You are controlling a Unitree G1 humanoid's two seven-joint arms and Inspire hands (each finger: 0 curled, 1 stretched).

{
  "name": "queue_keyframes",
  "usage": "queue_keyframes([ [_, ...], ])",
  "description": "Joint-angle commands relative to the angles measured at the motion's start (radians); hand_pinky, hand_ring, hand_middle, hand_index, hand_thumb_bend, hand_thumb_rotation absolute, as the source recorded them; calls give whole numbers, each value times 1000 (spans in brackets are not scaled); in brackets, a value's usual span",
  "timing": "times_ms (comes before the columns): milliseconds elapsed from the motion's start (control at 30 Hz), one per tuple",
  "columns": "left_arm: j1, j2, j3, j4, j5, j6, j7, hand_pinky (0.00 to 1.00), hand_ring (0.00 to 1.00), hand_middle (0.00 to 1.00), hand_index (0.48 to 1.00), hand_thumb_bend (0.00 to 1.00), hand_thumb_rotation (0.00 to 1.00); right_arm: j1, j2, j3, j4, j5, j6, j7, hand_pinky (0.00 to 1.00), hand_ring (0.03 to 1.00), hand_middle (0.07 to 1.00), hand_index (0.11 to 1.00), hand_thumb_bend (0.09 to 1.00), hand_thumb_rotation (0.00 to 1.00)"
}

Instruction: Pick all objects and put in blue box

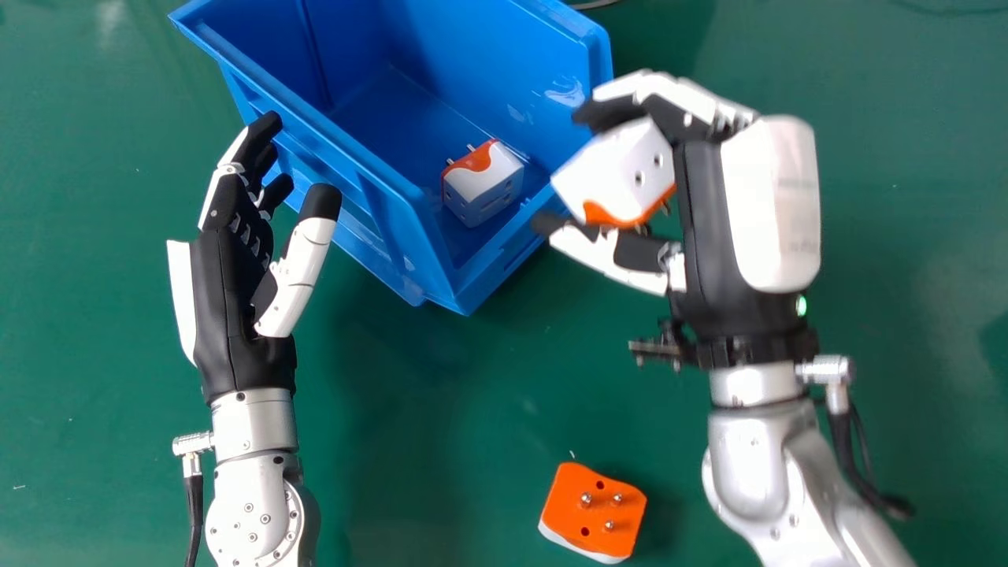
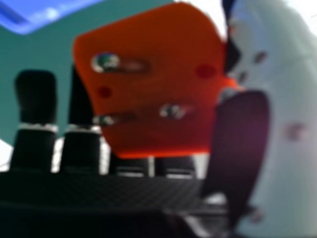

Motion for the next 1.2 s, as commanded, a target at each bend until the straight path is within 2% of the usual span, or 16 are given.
queue_keyframes([
  [0,-15,-3,-5,-3,-10,-19,-8,864,907,904,811,825,596,-105,9,-6,57,-1,-1,15,299,404,512,516,494,0],
  [67,-17,-2,-2,-1,-8,-19,-4,864,907,904,811,825,596,-181,16,-2,149,17,-11,26,299,404,512,516,494,0],
  [133,-19,1,0,1,4,-24,11,868,910,906,813,827,596,-245,28,0,238,25,-11,22,302,408,514,512,494,0],
  [200,-18,3,0,1,10,-25,19,871,912,906,814,827,598,-301,36,7,313,24,-8,23,303,412,512,514,495,0],
  [467,-18,6,-2,0,11,-25,23,866,906,904,812,828,602,-459,74,39,570,34,-25,35,317,417,503,517,496,0],
  [667,-21,10,-2,2,10,-27,21,866,904,903,810,826,604,-548,102,101,762,9,-50,17,328,421,500,518,496,0],
  [900,-25,14,-6,8,32,-32,48,859,901,902,810,820,604,-609,138,205,954,-34,-43,-3,324,425,482,525,496,0],
  [1033,-28,12,-5,14,32,-38,51,849,896,899,808,818,602,-625,154,240,1021,-39,-54,-24,328,435,479,524,497,0],
  [1167,-30,16,-6,16,43,-40,63,847,895,898,808,818,601,-635,163,266,1056,-42,-62,-56,331,442,489,521,497,0],
])
